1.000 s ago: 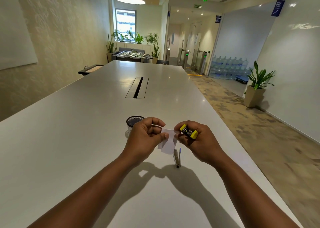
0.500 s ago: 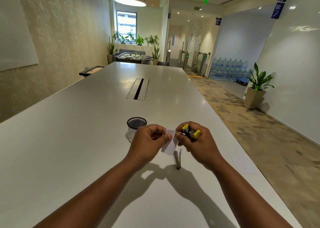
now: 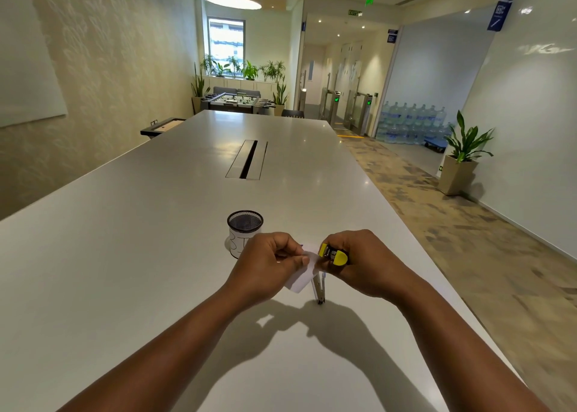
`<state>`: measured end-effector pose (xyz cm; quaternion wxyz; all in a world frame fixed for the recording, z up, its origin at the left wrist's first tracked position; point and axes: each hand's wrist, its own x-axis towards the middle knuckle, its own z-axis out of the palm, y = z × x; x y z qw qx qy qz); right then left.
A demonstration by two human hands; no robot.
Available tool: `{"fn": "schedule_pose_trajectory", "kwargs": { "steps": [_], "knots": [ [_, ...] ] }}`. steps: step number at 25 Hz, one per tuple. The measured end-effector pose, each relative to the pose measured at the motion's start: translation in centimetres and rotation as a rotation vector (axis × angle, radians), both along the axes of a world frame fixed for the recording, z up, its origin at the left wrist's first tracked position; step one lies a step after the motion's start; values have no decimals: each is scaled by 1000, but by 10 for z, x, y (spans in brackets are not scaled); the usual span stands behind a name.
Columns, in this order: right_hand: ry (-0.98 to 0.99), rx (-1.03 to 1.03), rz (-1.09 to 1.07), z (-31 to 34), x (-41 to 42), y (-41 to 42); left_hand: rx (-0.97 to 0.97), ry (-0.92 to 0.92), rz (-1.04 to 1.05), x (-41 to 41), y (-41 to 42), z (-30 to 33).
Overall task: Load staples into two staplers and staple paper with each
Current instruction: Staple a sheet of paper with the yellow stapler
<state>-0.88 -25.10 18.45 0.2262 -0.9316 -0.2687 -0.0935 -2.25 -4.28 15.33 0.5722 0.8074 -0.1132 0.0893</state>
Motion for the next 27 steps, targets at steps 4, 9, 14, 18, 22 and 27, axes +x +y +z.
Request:
{"fn": "schedule_pose_trajectory", "kwargs": {
  "steps": [4,9,14,18,22,27],
  "knots": [
    [36,225,-51,-8,-5,4,-32,-10,3,1,2,-1],
    [217,736,-78,-12,-11,15,-104,-53,14,-2,1,0],
    [298,903,-123,-12,-11,19,-284,75,-22,0,-1,5],
    [357,1026,-109,-13,-11,20,-350,112,-57,1,-1,7],
    [390,1116,-131,-15,-12,24,-358,116,-70,3,-1,9],
    [361,1015,-115,-12,-11,22,-312,141,-134,4,0,11]
  ]
}}
